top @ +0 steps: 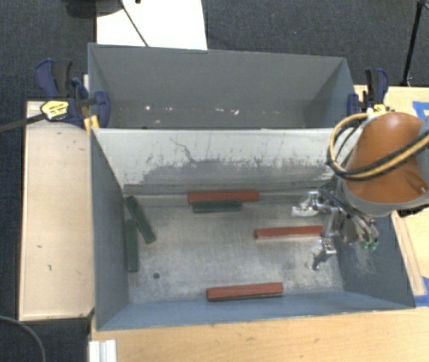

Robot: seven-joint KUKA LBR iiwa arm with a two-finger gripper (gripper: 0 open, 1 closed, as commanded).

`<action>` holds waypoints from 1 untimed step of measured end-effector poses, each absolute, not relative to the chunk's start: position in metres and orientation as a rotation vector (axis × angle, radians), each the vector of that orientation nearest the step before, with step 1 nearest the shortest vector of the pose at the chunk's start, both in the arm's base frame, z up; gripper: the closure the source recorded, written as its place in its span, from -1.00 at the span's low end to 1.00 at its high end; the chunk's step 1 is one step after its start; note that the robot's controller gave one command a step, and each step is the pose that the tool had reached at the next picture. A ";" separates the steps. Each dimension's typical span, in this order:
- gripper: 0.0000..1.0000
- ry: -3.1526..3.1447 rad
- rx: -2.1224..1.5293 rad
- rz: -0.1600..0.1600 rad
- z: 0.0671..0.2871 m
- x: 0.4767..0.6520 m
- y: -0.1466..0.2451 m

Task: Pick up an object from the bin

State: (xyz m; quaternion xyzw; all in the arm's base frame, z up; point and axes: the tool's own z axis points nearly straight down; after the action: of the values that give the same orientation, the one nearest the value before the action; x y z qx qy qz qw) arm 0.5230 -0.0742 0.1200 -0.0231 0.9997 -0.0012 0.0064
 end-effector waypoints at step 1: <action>1.00 3.115 -0.245 -0.005 0.074 0.516 -0.085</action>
Offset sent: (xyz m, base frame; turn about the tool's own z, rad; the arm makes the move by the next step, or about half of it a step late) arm 0.0000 0.0000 0.0000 0.0000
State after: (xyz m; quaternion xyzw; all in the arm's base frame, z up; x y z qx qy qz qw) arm 0.5158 -0.0845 0.0745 -0.0784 0.9969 -0.0015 0.0083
